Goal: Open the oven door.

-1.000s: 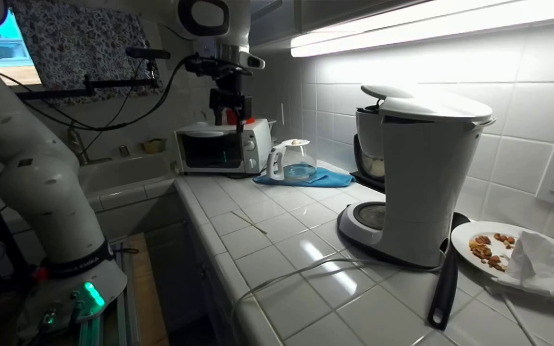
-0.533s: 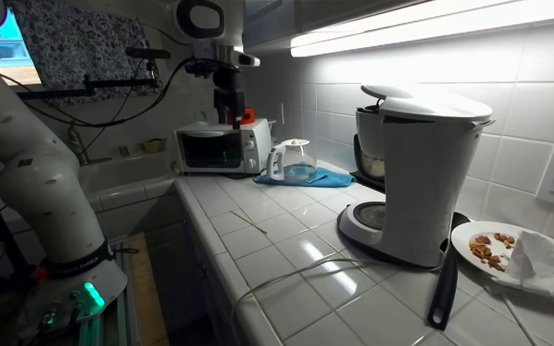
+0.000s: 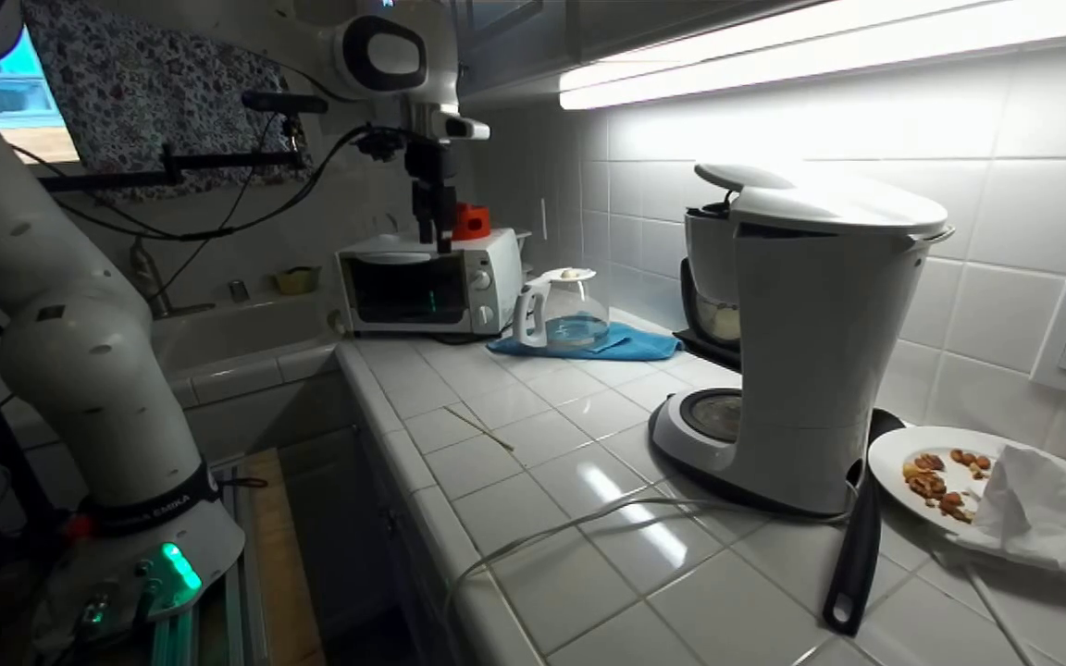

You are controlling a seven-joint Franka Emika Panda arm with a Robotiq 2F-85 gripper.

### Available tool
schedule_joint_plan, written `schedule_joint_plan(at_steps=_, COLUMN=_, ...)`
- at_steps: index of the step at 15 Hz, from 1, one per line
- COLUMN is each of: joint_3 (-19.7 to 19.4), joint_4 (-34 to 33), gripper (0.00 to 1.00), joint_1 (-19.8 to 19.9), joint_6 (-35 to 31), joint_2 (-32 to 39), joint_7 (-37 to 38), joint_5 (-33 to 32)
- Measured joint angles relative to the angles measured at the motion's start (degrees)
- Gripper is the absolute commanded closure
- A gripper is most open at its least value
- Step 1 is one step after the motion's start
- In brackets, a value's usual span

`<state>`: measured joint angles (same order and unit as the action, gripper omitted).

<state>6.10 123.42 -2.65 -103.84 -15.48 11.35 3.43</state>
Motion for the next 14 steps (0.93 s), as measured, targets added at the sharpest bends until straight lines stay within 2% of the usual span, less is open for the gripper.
schedule_joint_plan(at_steps=3, joint_3=0.09, joint_4=0.0, gripper=0.0, joint_1=-0.93, joint_6=-0.95, joint_2=0.18, joint_7=0.33, joint_5=2.8)
schedule_joint_plan(at_steps=7, joint_3=0.05, joint_4=0.0, gripper=0.0, joint_1=-1.04, joint_6=-1.12, joint_2=0.18, joint_7=0.33, joint_5=3.11)
schedule_joint_plan(at_steps=14, joint_3=0.29, joint_4=0.23, gripper=0.0, joint_1=-0.42, joint_6=-0.14, joint_2=2.09, joint_7=8.82, joint_5=2.94)
